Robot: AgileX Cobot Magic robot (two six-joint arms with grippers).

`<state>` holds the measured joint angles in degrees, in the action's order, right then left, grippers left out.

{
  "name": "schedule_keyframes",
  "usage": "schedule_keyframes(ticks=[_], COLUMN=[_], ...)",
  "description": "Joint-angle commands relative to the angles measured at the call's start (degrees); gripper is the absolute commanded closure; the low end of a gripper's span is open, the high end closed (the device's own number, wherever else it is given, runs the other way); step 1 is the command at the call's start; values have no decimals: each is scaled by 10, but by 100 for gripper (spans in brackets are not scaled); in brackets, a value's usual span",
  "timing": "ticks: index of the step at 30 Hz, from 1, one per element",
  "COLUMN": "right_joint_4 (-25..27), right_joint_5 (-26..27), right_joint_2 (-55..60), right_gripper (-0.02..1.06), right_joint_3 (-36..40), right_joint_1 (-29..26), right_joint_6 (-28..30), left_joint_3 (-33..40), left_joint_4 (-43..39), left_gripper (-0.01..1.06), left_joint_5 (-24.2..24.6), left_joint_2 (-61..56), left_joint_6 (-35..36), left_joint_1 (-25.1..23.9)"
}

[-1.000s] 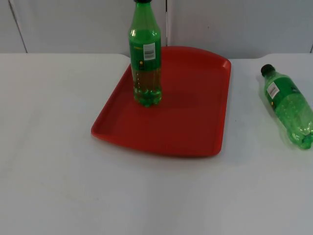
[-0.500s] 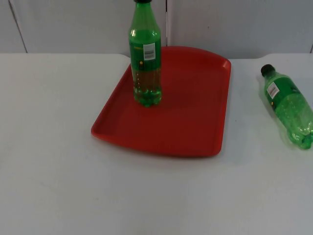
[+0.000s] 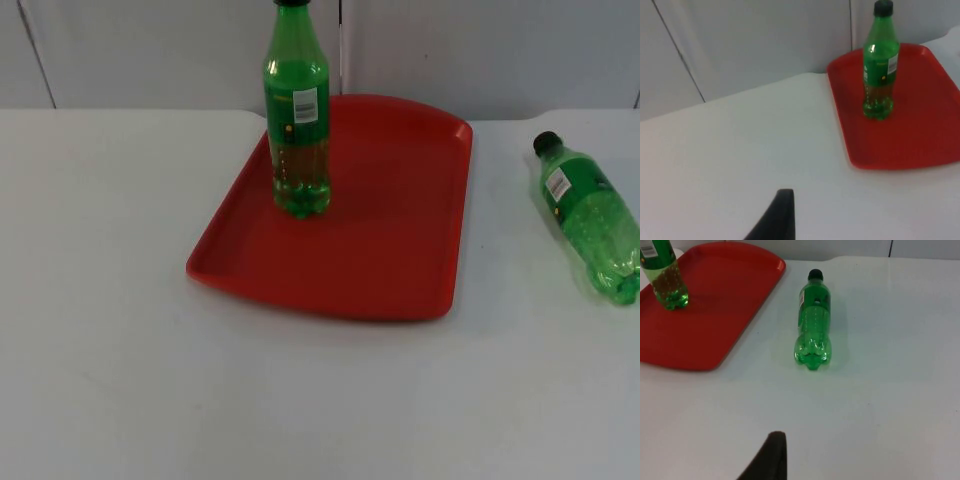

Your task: Place the bottle upright on the tray.

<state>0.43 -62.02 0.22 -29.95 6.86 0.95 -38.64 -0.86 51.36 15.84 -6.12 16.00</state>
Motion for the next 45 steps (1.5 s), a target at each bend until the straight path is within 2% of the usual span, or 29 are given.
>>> schedule_keyframes(ticks=[1, 3, 5, 9, 16, 18, 31, 45], right_joint_4=[3, 3, 3, 3, 3, 3, 3, 3], right_joint_5=[3, 3, 3, 3, 3, 3, 3, 3], right_joint_2=[-2, -2, -2, -2, -2, -2, -2, -2], right_gripper=[-1, -1, -1, -1, -1, -1, -1, -1], right_joint_3=[4, 4, 4, 4, 4, 4, 4, 4], right_joint_1=[-4, -4, -4, -4, -4, -4, -4, -4], right_joint_6=[-1, -1, -1, -1, -1, -1, -2, -2], left_joint_3=[3, 3, 3, 3, 3, 5, 82, 82], left_joint_4=[9, 13, 14, 20, 19, 18, 17, 15], left_gripper=[0, 0, 0, 0, 0, 0, 0, 0], left_joint_5=[28, 58, 64, 106, 119, 141, 143, 139], left_joint_2=[-18, -49, -56, -115, -158, -158, -158, -158], left_joint_6=[-1, -1, -1, -1, -1, -1, -1, -1], left_joint_1=[-1, -1, -1, -1, -1, -1, -1, -1])
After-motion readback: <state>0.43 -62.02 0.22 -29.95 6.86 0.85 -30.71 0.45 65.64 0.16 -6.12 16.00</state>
